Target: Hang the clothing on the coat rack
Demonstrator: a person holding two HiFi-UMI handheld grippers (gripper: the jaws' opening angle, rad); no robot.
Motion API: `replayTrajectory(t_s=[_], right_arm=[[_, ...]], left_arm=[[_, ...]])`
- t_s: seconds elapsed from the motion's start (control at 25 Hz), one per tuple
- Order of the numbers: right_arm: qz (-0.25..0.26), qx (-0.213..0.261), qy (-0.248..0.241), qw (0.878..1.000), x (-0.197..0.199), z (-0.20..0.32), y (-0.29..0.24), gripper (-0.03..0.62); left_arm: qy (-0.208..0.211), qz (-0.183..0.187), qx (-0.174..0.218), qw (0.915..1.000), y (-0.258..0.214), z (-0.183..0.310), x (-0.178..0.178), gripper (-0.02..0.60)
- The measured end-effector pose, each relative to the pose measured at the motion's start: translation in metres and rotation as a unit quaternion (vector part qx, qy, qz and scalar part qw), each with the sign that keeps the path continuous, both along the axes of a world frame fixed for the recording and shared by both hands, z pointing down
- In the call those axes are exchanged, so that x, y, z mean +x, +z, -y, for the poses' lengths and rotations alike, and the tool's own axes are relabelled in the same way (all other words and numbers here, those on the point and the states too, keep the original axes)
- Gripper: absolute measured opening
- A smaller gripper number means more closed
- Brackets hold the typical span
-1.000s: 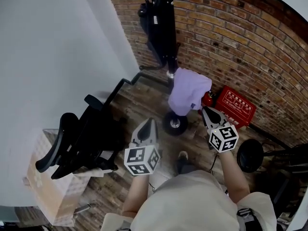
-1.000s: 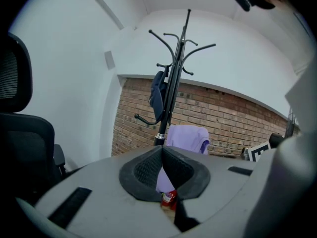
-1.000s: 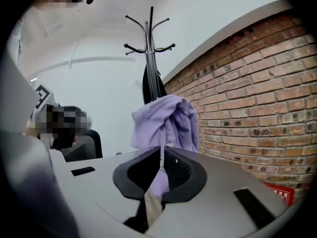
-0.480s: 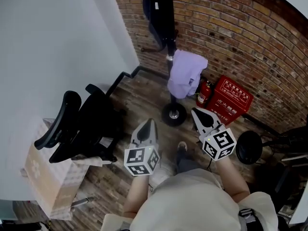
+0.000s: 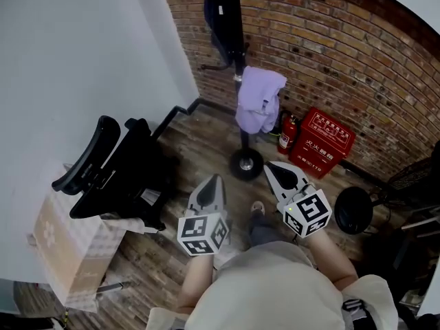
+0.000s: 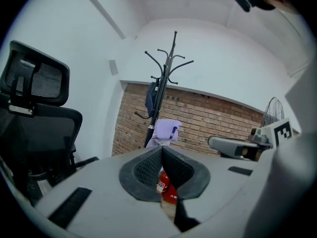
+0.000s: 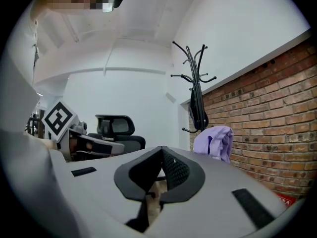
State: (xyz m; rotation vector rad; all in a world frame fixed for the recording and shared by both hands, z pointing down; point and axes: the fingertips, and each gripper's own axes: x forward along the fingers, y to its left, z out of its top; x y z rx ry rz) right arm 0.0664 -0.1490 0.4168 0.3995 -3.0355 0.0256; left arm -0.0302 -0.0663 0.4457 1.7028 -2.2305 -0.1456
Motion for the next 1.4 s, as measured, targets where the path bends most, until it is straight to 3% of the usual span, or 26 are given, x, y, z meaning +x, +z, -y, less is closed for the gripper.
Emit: replayTrajectory(t_s=[0.6, 1.4], right_arm=[[0.001, 0.007, -0.009, 1.0, 0.026, -0.026, -0.007, -0.003], [0.006, 0.01, -0.024, 1.0, 0.019, -0.036, -0.011, -0.003]], left_arm=[[0.004, 0.001, 0.001, 1.0, -0.004, -0.023, 0.032, 0.003], [0.017, 0.012, 0.001, 0.9998, -0.012, -0.023, 0.034, 0.003]])
